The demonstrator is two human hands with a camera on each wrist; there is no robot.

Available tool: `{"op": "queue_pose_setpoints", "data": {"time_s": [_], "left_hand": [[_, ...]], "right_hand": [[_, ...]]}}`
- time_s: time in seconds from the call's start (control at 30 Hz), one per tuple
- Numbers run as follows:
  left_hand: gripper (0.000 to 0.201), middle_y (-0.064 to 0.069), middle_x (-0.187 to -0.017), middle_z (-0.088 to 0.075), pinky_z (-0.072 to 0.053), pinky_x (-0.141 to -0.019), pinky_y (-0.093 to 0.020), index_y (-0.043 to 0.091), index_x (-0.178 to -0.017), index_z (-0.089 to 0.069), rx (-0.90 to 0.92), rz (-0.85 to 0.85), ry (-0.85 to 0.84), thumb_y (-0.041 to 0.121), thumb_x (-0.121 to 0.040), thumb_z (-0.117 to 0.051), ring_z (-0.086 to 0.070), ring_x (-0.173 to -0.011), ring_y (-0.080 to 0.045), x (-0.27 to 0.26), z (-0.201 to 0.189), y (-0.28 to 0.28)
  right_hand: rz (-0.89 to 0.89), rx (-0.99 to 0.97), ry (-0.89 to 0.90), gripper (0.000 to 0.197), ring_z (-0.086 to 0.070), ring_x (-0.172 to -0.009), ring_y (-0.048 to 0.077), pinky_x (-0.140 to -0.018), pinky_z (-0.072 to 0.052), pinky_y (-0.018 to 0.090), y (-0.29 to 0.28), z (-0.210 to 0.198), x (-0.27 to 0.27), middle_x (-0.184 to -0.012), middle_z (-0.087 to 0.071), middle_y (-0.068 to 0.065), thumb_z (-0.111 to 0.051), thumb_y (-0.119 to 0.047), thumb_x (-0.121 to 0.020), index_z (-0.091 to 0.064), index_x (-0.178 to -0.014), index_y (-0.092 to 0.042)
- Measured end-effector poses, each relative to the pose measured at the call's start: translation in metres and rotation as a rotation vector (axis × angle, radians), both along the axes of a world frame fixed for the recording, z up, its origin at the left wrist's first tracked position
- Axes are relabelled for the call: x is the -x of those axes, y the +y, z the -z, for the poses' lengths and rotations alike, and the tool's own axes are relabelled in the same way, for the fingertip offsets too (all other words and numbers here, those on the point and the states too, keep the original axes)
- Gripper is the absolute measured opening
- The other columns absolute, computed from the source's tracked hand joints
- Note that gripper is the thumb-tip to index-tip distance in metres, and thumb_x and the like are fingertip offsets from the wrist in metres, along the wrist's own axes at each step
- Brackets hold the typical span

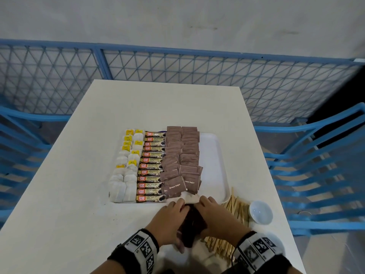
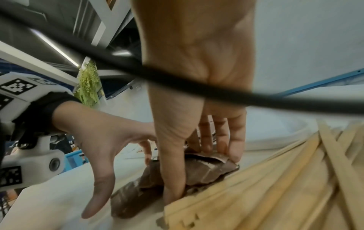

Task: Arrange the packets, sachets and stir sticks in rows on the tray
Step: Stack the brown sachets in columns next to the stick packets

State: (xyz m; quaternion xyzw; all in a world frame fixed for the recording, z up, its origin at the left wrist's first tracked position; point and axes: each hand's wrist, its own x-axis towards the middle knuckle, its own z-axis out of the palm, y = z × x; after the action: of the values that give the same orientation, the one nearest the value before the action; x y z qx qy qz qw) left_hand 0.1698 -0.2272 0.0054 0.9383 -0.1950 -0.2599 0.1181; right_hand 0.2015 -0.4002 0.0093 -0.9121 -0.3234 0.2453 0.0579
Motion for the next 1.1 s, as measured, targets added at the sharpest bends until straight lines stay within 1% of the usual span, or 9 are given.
{"op": "queue_pose_setpoints", "data": {"time_s": [0.13, 0.3, 0.57, 0.63, 0.77, 0.87, 0.97, 1.03, 1.1], "left_hand": [[0.092, -0.004, -0.136, -0.031, -0.042, -0.095, -0.035, 0.012, -0.135, -0.032, -0.025, -0.012, -0.042, 0.04, -0.063, -0.081, -0.039, -0.118, -0.023, 0.005, 0.003, -0.003], [0.061, -0.004, -0.131, -0.043, -0.046, -0.09, -0.033, 0.014, -0.131, -0.04, 0.017, -0.023, -0.099, 0.033, -0.079, -0.066, -0.048, -0.112, -0.022, 0.006, 0.013, 0.001], [0.047, -0.005, -0.12, -0.056, -0.042, -0.087, -0.032, 0.014, -0.124, -0.049, -0.026, -0.065, -0.171, 0.033, -0.082, -0.056, -0.056, -0.105, -0.026, 0.006, 0.015, 0.002], [0.037, -0.001, -0.107, -0.062, -0.044, -0.08, -0.028, 0.017, -0.112, -0.058, -0.023, -0.064, -0.209, 0.035, -0.079, -0.057, -0.06, -0.095, -0.021, 0.008, 0.008, 0.002], [0.023, 0.012, -0.051, -0.057, -0.037, -0.042, -0.013, 0.029, -0.057, -0.06, -0.049, -0.015, -0.249, 0.042, -0.063, -0.041, -0.054, -0.043, -0.003, 0.009, 0.01, 0.003], [0.027, 0.012, -0.055, -0.06, -0.039, -0.045, -0.014, 0.029, -0.065, -0.063, 0.023, -0.084, -0.236, 0.039, -0.067, -0.038, -0.056, -0.047, -0.004, 0.014, 0.012, 0.008], [0.023, 0.007, -0.078, -0.061, -0.036, -0.059, -0.019, 0.02, -0.09, -0.06, 0.183, -0.261, -0.165, 0.032, -0.084, -0.041, -0.057, -0.073, -0.013, 0.022, 0.01, 0.02], [0.012, 0.012, -0.074, -0.052, -0.032, -0.057, -0.016, 0.022, -0.087, -0.053, 0.263, -0.356, -0.112, 0.032, -0.088, -0.046, -0.049, -0.069, -0.007, 0.029, 0.007, 0.029], [0.02, 0.01, -0.073, -0.056, -0.035, -0.058, -0.018, 0.021, -0.084, -0.053, 0.359, -0.445, -0.063, 0.04, -0.083, -0.047, -0.05, -0.067, -0.007, 0.036, 0.003, 0.037]], "right_hand": [[-0.049, -0.024, -0.022, 0.055, -0.043, -0.112, 0.022, -0.092, -0.047, 0.034, -0.002, -0.002, -0.001, -0.125, -0.045, 0.006, -0.061, -0.034, -0.08, -0.044, -0.128, -0.013], [-0.053, -0.111, -0.006, 0.029, -0.053, -0.1, 0.023, -0.082, -0.048, 0.031, -0.006, -0.009, -0.009, -0.106, -0.059, 0.007, -0.05, -0.021, -0.087, -0.058, -0.114, -0.013], [0.037, -0.258, 0.039, 0.021, -0.057, -0.085, 0.016, -0.08, -0.047, 0.029, -0.016, -0.019, -0.017, -0.092, -0.067, 0.003, -0.047, -0.019, -0.087, -0.065, -0.096, -0.013], [0.117, -0.318, 0.06, 0.019, -0.058, -0.085, 0.016, -0.078, -0.047, 0.025, -0.021, -0.026, -0.019, -0.093, -0.066, 0.002, -0.05, -0.018, -0.087, -0.062, -0.1, -0.013], [0.387, -0.478, 0.147, 0.021, -0.063, -0.079, 0.014, -0.07, -0.051, 0.023, -0.03, -0.037, -0.02, -0.091, -0.065, 0.0, -0.052, -0.018, -0.088, -0.053, -0.109, -0.021], [0.499, -0.588, 0.299, 0.026, -0.064, -0.076, 0.007, -0.063, -0.051, 0.013, -0.03, -0.042, -0.019, -0.09, -0.063, -0.005, -0.049, -0.011, -0.09, -0.047, -0.112, -0.024], [0.482, -0.568, 0.263, 0.024, -0.063, -0.072, 0.006, -0.064, -0.049, 0.013, -0.028, -0.042, -0.017, -0.084, -0.064, -0.007, -0.047, -0.011, -0.09, -0.047, -0.109, -0.026], [0.432, -0.515, 0.191, 0.024, -0.06, -0.074, 0.008, -0.068, -0.049, 0.021, -0.023, -0.039, -0.015, -0.085, -0.063, -0.004, -0.047, -0.013, -0.089, -0.049, -0.11, -0.024], [0.41, -0.52, 0.179, 0.024, -0.058, -0.074, 0.007, -0.068, -0.048, 0.021, -0.017, -0.037, -0.013, -0.084, -0.061, -0.005, -0.047, -0.014, -0.088, -0.05, -0.11, -0.022]]}}
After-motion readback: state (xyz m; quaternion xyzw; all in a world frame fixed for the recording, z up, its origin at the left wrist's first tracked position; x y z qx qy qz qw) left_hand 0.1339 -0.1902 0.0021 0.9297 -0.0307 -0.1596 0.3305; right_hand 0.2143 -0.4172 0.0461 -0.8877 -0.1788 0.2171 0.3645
